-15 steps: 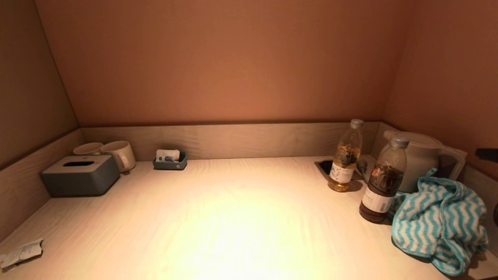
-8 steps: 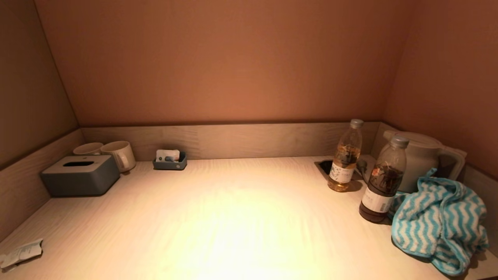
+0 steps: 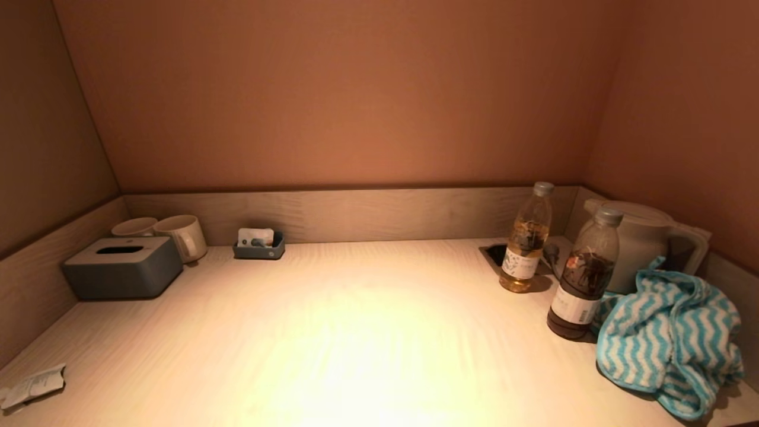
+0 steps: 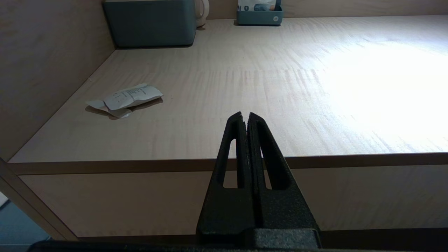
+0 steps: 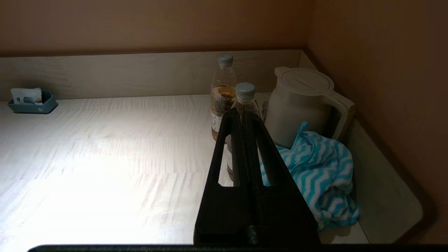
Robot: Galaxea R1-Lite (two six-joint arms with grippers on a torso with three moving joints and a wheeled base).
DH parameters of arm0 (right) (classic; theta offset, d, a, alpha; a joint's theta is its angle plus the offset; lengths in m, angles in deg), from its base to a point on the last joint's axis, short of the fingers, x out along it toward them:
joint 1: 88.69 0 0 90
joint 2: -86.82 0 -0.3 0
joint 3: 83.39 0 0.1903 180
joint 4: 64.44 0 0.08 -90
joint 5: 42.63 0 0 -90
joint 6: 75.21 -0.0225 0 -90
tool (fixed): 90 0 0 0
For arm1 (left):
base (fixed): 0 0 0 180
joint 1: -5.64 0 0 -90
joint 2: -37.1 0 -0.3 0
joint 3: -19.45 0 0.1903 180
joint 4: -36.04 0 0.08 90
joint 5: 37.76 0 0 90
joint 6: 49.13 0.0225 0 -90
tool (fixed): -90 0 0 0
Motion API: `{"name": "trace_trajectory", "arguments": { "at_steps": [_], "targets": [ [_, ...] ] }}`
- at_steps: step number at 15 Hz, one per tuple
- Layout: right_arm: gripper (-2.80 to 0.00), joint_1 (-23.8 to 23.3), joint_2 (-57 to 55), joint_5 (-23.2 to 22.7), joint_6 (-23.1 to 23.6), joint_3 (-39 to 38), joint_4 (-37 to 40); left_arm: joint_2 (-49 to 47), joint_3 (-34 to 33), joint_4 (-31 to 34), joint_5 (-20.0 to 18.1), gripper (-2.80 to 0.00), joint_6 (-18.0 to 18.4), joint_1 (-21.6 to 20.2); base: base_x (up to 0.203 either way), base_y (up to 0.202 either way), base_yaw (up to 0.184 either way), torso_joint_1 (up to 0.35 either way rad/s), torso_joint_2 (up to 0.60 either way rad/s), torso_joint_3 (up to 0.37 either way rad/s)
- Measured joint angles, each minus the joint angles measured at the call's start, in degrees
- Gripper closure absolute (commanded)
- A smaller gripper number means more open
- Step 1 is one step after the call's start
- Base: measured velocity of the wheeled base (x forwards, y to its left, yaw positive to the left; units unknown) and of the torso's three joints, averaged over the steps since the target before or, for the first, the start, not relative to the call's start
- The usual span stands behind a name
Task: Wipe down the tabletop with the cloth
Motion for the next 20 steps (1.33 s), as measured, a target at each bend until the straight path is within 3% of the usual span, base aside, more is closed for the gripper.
{"name": "trace_trajectory", "arguments": {
  "at_steps": [6, 12, 16, 20],
  "targets": [
    [0.00, 1.3, 9.4, -0.6, 0.3, -1.5, 4.3, 0.0, 0.0, 0.0, 0.0, 0.00, 0.0, 0.0, 0.000, 0.000, 0.000, 0.000, 0.00, 0.000],
    [0.00, 9.2, 18.1, 0.2, 0.9, 1.0, 8.7, 0.0, 0.0, 0.0, 0.0, 0.00, 0.0, 0.0, 0.000, 0.000, 0.000, 0.000, 0.00, 0.000],
    [0.00, 16.6, 23.1, 3.7, 1.6, 0.8, 11.2, 0.0, 0.0, 0.0, 0.0, 0.00, 0.0, 0.0, 0.000, 0.000, 0.000, 0.000, 0.00, 0.000],
    [0.00, 19.6, 28.3, 7.1, 2.2, -2.5, 11.9, 0.0, 0.0, 0.0, 0.0, 0.00, 0.0, 0.0, 0.000, 0.000, 0.000, 0.000, 0.00, 0.000]
  ]
}}
